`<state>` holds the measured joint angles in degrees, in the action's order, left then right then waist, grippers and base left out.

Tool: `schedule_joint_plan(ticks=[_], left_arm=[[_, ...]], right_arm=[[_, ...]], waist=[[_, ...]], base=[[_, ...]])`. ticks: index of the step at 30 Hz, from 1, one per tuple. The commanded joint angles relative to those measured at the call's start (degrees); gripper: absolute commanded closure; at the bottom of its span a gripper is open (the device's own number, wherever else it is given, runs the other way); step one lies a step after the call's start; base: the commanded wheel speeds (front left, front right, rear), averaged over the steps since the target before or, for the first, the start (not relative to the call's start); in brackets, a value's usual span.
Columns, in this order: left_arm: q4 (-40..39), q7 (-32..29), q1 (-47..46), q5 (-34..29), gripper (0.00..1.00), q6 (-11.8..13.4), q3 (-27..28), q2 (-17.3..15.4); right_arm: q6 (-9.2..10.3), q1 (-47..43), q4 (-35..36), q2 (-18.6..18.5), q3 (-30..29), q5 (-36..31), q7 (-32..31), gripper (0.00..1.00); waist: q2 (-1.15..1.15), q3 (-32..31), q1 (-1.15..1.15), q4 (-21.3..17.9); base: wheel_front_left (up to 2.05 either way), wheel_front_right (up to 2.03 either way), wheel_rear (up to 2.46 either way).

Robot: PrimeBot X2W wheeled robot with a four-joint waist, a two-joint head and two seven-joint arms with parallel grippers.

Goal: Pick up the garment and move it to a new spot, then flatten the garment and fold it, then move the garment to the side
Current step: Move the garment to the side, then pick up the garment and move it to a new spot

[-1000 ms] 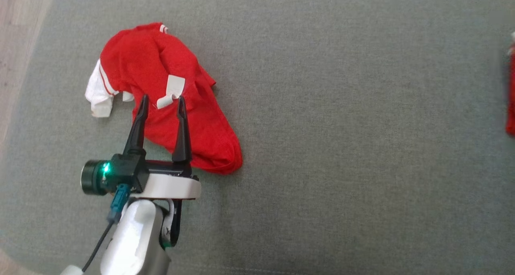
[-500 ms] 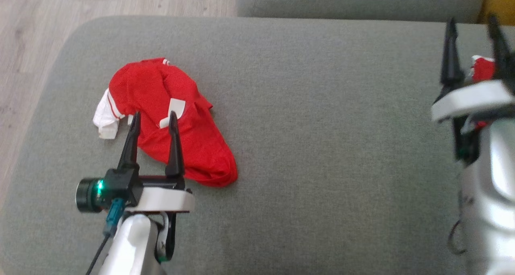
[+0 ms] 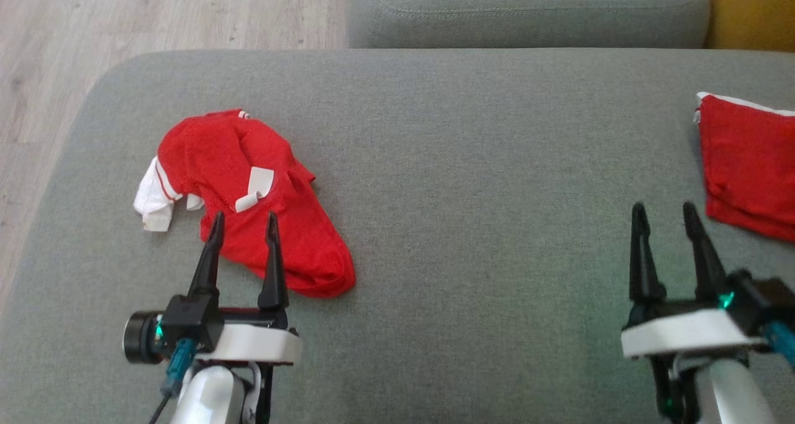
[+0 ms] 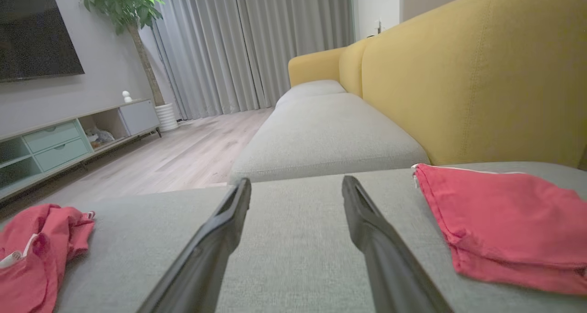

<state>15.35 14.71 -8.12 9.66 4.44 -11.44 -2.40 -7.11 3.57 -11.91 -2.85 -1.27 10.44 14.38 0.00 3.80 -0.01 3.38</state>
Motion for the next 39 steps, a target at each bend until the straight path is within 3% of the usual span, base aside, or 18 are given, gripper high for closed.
schedule_joint_plan(ticks=[1, 21, 27, 39], left_arm=[[-1.95, 0.29, -0.97, -0.12, 0.00, -0.33, 2.03, -0.48], [-1.94, 0.29, 0.03, 0.06, 0.00, -0.56, 0.80, -0.48], [-1.75, 0.29, -0.30, 0.74, 0.00, 0.32, -0.05, -0.48], [-1.50, 0.29, 1.63, 0.01, 0.00, 0.72, 1.81, -0.48]], right_arm=[[-0.37, 0.75, 3.34, -0.05, 1.94, 0.13, 0.60, 0.00], [-0.37, -3.03, 5.85, -0.03, 2.81, 1.66, 0.62, 0.00], [-0.37, -3.65, 6.34, -0.03, 2.82, 2.01, 0.62, 0.00], [-0.37, -5.42, 5.30, -0.03, 8.36, 2.15, 0.62, 0.00]], waist=[[0.00, -0.16, 0.01, -0.10], [0.00, -1.24, 0.01, 0.33], [0.00, -1.96, 0.01, 4.29], [0.00, -3.74, 0.01, 15.75]], base=[[0.00, 0.00, 0.00], [0.00, 0.00, 0.00], [0.00, 0.00, 0.00], [0.00, 0.00, 0.00]])
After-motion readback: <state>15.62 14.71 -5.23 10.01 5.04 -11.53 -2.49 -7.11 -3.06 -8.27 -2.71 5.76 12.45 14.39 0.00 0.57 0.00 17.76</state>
